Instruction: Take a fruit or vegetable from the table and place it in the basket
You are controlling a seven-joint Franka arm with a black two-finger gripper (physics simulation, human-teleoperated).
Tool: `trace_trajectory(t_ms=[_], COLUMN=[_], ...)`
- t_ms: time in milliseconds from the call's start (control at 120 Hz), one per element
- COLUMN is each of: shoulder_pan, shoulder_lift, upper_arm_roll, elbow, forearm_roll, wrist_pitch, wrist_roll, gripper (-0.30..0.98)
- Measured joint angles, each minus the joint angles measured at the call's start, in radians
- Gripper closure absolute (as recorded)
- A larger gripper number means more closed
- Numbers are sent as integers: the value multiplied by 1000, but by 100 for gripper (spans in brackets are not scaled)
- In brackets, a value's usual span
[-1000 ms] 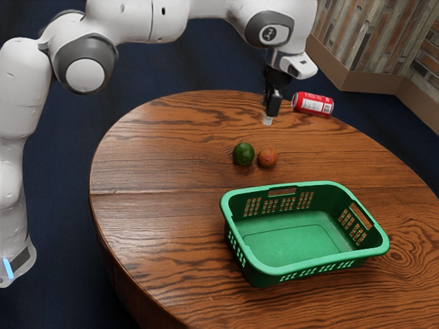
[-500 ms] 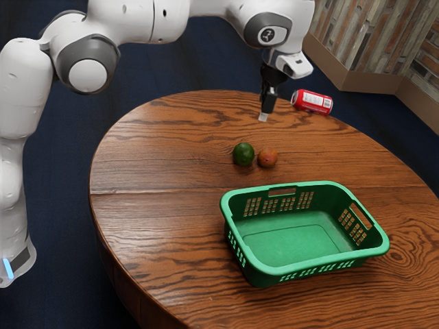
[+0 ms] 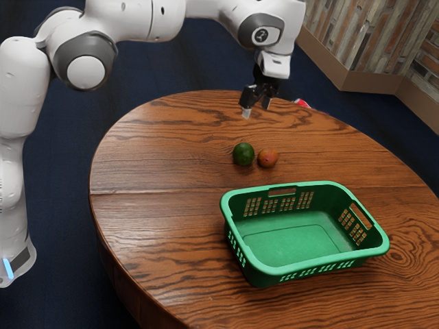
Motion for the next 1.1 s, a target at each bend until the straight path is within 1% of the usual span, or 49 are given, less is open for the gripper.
trace_trajectory(t_ms=[267,525,817,883,1100], shoulder_pan=[22,22,22,22,22], shoulder_lift=[-1,-1,19,14,-4], upper_arm_roll=[1,0,-1,-2,-7], elbow=[-3,-14,-18,-47,-96], forearm_roll=[-3,-4,-7,-5,29], wrist_pitch=[-16,-22,-14,3,81], wrist_roll=[239,408,528,546,581], gripper=[0,0,0,0,0])
